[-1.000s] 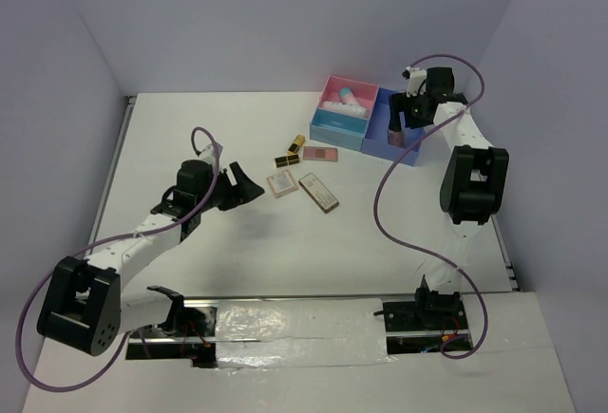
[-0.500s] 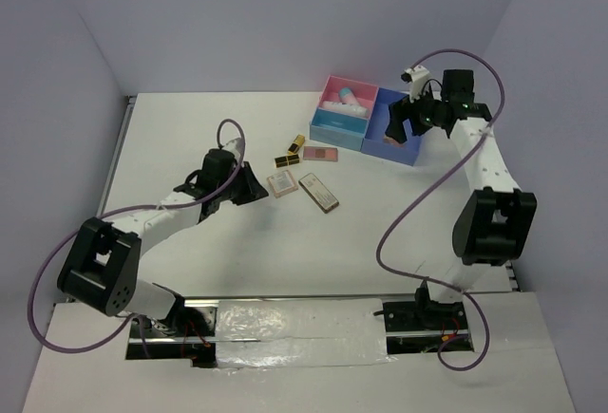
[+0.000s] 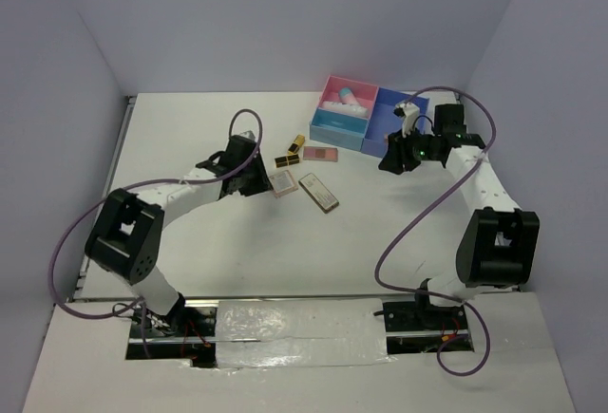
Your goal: Organize the makeup
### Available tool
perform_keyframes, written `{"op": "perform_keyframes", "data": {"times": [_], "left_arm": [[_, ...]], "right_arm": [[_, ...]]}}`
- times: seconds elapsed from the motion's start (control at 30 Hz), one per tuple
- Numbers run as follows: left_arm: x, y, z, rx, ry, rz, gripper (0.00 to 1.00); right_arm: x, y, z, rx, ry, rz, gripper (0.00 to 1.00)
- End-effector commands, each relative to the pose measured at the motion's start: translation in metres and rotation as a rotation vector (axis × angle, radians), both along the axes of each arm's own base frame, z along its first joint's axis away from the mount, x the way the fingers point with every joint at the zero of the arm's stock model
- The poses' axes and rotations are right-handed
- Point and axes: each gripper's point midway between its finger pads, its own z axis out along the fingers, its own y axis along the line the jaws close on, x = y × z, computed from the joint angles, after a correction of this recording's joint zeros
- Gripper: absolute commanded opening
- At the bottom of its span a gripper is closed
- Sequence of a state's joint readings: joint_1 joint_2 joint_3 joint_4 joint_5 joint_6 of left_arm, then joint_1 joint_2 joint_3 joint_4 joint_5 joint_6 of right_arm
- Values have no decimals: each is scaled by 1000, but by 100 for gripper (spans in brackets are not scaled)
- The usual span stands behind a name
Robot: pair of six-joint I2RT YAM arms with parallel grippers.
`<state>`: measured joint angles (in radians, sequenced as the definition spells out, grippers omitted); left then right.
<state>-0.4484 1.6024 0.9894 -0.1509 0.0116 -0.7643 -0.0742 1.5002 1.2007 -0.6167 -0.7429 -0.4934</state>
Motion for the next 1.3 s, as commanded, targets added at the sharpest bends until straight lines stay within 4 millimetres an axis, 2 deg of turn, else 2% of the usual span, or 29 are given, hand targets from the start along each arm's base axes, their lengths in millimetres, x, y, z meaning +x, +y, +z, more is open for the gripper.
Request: {"op": "perform_keyframes", "data": {"times": [0.0,0.07,0.1,0.13,0.2,0.3,0.33,0.37,0.53,0.67,0.7,1.03,1.27], "left_arm": [[5,5,-8,66,69,101,45],[7,3,-17,82,96,114,58],[10,-3,-13,78,96,115,71],[11,-6,-15,84,101,119,78],[15,-15,-17,97,117,112,84],[21,-20,-26,139,153,140,86],[21,-20,-36,160,177,148,87],[25,-24,-32,156,176,154,88],[30,-27,-45,198,213,174,90],[42,-29,-41,227,214,203,92],[42,-28,-46,243,227,212,92],[57,-34,-49,251,240,241,97],[60,-29,-58,304,262,267,97]], "right_arm": [[-1,4,16,27,-52,-40,49],[-3,4,15,27,-58,-58,52],[-6,4,10,35,-43,-68,52],[-6,3,9,35,-43,-81,53],[-7,4,8,46,-52,-98,55],[-7,6,5,68,-43,-107,56],[-6,7,6,72,-44,-105,56],[-6,7,6,73,-45,-106,56],[-4,6,4,72,-42,-108,57],[-4,8,0,81,-30,-107,57],[-4,8,-1,83,-28,-108,57],[-5,8,-7,89,-10,-114,57],[-5,8,-8,92,-8,-114,57]]}}
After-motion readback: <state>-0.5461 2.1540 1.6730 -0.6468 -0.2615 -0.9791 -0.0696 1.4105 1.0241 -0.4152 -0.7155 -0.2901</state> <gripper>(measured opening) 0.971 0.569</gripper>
